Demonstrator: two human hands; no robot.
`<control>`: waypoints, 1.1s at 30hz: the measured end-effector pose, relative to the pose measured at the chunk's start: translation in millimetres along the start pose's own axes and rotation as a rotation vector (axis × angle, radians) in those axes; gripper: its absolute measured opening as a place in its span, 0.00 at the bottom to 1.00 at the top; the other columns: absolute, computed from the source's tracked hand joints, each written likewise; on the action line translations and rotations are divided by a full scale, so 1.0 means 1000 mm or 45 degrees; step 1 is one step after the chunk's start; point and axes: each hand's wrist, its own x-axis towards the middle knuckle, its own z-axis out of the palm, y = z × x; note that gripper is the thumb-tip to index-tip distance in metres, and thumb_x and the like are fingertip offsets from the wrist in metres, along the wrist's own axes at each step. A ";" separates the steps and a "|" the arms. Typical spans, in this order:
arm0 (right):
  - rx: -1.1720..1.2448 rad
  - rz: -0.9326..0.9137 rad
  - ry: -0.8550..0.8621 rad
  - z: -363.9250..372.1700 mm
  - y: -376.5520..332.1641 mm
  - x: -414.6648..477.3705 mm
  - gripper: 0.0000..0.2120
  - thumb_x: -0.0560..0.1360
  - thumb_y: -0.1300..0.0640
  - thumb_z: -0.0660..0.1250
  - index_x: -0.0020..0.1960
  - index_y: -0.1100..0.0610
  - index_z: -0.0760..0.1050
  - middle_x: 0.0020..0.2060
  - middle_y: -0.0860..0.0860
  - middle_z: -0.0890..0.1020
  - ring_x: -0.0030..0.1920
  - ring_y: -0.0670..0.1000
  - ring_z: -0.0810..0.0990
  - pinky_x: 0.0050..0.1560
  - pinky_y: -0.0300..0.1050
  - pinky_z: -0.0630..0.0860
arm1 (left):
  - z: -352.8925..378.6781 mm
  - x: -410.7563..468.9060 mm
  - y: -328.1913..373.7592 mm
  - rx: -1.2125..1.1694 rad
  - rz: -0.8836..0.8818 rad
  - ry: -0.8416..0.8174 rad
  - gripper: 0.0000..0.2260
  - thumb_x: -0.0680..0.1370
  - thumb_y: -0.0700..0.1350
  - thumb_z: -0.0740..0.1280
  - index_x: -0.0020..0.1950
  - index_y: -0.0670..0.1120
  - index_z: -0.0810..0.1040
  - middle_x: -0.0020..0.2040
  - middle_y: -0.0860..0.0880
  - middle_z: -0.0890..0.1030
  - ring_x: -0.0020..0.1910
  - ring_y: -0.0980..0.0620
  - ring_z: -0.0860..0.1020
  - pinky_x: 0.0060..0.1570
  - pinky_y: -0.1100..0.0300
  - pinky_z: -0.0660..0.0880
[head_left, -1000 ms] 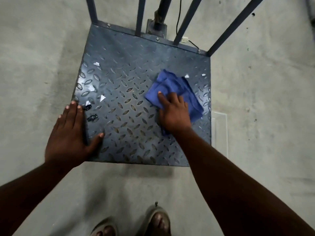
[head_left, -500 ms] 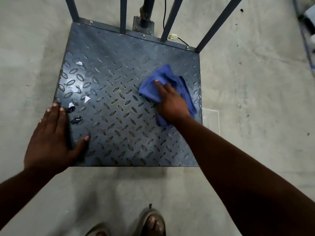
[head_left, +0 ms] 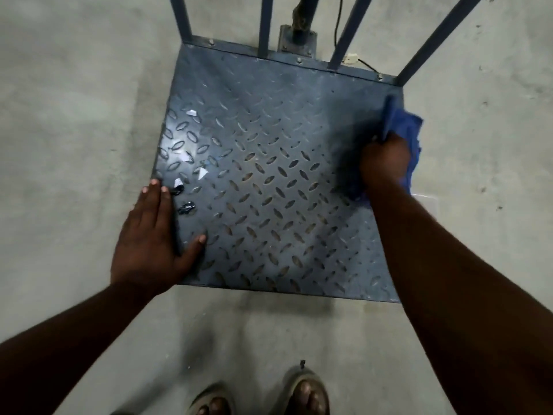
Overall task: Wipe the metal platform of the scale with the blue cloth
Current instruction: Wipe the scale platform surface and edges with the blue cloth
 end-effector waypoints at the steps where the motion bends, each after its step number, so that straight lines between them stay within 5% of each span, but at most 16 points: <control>1: 0.087 0.105 0.034 0.004 -0.012 -0.008 0.19 0.79 0.43 0.57 0.55 0.56 0.77 0.48 0.53 0.80 0.51 0.55 0.80 0.47 0.44 0.71 | -0.001 0.000 0.001 0.000 -0.005 -0.002 0.49 0.79 0.71 0.59 0.88 0.39 0.54 0.88 0.38 0.53 0.87 0.37 0.55 0.83 0.38 0.61; 8: 0.514 -0.117 -0.126 0.037 -0.102 -0.187 0.12 0.80 0.58 0.67 0.40 0.62 0.76 0.35 0.63 0.80 0.36 0.59 0.80 0.39 0.45 0.64 | 0.002 -0.001 -0.001 -0.052 0.003 0.036 0.47 0.80 0.69 0.63 0.87 0.37 0.57 0.88 0.38 0.55 0.87 0.37 0.56 0.81 0.36 0.64; 12: 0.306 -0.295 -0.466 0.047 -0.120 -0.253 0.19 0.79 0.49 0.59 0.54 0.61 0.81 0.49 0.61 0.84 0.50 0.62 0.83 0.51 0.52 0.77 | 0.004 0.000 -0.007 -0.151 -0.044 0.036 0.44 0.80 0.65 0.61 0.87 0.38 0.57 0.88 0.38 0.56 0.86 0.38 0.58 0.81 0.38 0.65; 15: 0.286 -0.415 -0.570 0.048 -0.131 -0.263 0.29 0.76 0.45 0.50 0.60 0.62 0.81 0.54 0.62 0.84 0.56 0.62 0.83 0.61 0.55 0.76 | -0.003 -0.001 -0.003 -0.327 -0.211 0.050 0.40 0.80 0.60 0.56 0.88 0.41 0.57 0.88 0.40 0.57 0.86 0.40 0.60 0.77 0.41 0.70; 18: 0.232 -0.556 -0.822 0.046 -0.146 -0.260 0.19 0.83 0.51 0.57 0.62 0.63 0.79 0.59 0.64 0.82 0.62 0.63 0.79 0.69 0.53 0.68 | -0.007 0.000 0.000 -0.536 -0.447 0.058 0.40 0.78 0.60 0.52 0.88 0.45 0.59 0.88 0.45 0.59 0.84 0.43 0.65 0.74 0.44 0.71; 20: 0.382 -0.449 -0.896 0.045 -0.150 -0.250 0.09 0.82 0.57 0.65 0.55 0.60 0.81 0.51 0.61 0.84 0.55 0.62 0.81 0.64 0.56 0.74 | -0.005 0.003 -0.002 -0.654 -0.568 0.097 0.39 0.78 0.61 0.51 0.86 0.43 0.64 0.85 0.44 0.65 0.80 0.42 0.70 0.74 0.44 0.72; 23: 0.788 0.170 -0.673 0.033 -0.146 -0.234 0.07 0.82 0.56 0.67 0.48 0.59 0.77 0.42 0.56 0.82 0.49 0.61 0.82 0.51 0.52 0.78 | -0.004 0.004 -0.006 -0.650 -0.604 0.116 0.36 0.80 0.59 0.49 0.81 0.40 0.71 0.77 0.40 0.73 0.74 0.40 0.74 0.69 0.45 0.74; 26: 1.143 0.594 -0.457 0.031 -0.138 -0.217 0.14 0.81 0.57 0.69 0.62 0.64 0.75 0.46 0.53 0.81 0.44 0.51 0.81 0.46 0.41 0.77 | -0.006 0.004 -0.005 -0.634 -0.602 0.094 0.35 0.80 0.58 0.49 0.80 0.41 0.73 0.74 0.41 0.76 0.70 0.41 0.76 0.63 0.46 0.75; 28: 1.167 0.776 0.078 0.030 -0.142 -0.203 0.21 0.80 0.54 0.71 0.67 0.66 0.72 0.51 0.52 0.79 0.54 0.54 0.82 0.55 0.44 0.76 | -0.008 0.004 -0.002 -0.624 -0.583 0.084 0.34 0.79 0.59 0.50 0.78 0.42 0.74 0.71 0.42 0.77 0.67 0.42 0.76 0.60 0.46 0.76; 30: 0.800 0.729 0.771 0.034 -0.143 -0.186 0.25 0.78 0.51 0.73 0.64 0.70 0.73 0.55 0.53 0.79 0.63 0.59 0.81 0.56 0.38 0.72 | -0.011 0.004 -0.002 -0.621 -0.572 0.067 0.34 0.78 0.61 0.52 0.76 0.44 0.74 0.69 0.43 0.77 0.64 0.42 0.77 0.57 0.46 0.77; 31: 0.739 0.499 0.521 0.031 -0.149 -0.195 0.19 0.79 0.53 0.71 0.59 0.68 0.76 0.50 0.52 0.80 0.59 0.60 0.83 0.48 0.33 0.70 | -0.012 0.004 -0.002 -0.615 -0.574 0.050 0.34 0.76 0.62 0.53 0.76 0.44 0.74 0.68 0.43 0.77 0.62 0.42 0.78 0.55 0.46 0.77; 33: 0.310 -0.099 -0.390 0.031 -0.157 -0.230 0.07 0.83 0.55 0.65 0.53 0.59 0.77 0.42 0.51 0.77 0.47 0.56 0.82 0.37 0.36 0.64 | -0.013 0.004 -0.002 -0.594 -0.578 0.010 0.36 0.74 0.64 0.56 0.76 0.44 0.73 0.67 0.44 0.76 0.61 0.40 0.79 0.54 0.44 0.79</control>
